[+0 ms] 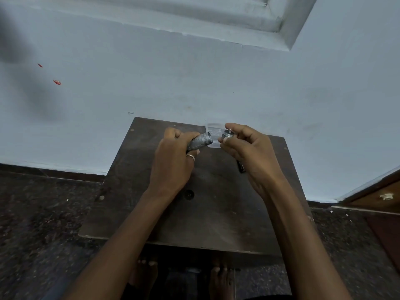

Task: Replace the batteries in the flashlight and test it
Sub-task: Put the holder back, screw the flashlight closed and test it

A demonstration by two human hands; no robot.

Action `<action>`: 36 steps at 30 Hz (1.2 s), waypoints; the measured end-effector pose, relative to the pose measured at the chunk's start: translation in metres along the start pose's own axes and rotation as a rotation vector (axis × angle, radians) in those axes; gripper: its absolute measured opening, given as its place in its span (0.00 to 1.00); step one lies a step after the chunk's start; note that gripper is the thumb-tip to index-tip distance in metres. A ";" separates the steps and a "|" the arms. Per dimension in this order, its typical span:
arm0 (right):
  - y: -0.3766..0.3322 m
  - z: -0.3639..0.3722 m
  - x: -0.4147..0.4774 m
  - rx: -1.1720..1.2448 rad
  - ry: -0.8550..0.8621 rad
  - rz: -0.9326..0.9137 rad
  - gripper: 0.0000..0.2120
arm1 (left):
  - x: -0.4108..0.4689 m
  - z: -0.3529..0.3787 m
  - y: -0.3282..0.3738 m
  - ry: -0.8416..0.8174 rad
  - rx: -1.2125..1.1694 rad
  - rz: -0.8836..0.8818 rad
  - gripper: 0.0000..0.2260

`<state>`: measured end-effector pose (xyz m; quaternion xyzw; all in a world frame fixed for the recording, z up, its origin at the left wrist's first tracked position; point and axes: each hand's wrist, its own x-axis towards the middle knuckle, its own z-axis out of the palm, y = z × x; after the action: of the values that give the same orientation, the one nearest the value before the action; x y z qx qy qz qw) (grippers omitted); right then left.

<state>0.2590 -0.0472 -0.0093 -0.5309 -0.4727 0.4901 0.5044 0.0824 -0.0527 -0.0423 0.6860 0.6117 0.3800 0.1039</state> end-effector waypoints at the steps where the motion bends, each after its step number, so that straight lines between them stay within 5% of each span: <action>1: 0.001 0.000 0.000 0.004 0.019 0.002 0.15 | 0.000 0.000 0.000 -0.002 -0.003 0.003 0.16; 7: 0.000 0.000 0.001 -0.047 0.060 -0.024 0.16 | 0.000 -0.001 0.000 -0.002 -0.007 0.020 0.16; 19: -0.003 -0.003 -0.002 -0.484 -0.124 -0.169 0.18 | 0.000 0.000 -0.003 -0.016 0.010 0.054 0.18; 36: -0.002 -0.007 0.000 -0.461 -0.109 -0.156 0.16 | -0.001 -0.001 -0.004 -0.029 0.029 0.134 0.19</action>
<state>0.2655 -0.0475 -0.0073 -0.5669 -0.6380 0.3567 0.3800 0.0790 -0.0525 -0.0445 0.7324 0.5683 0.3670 0.0772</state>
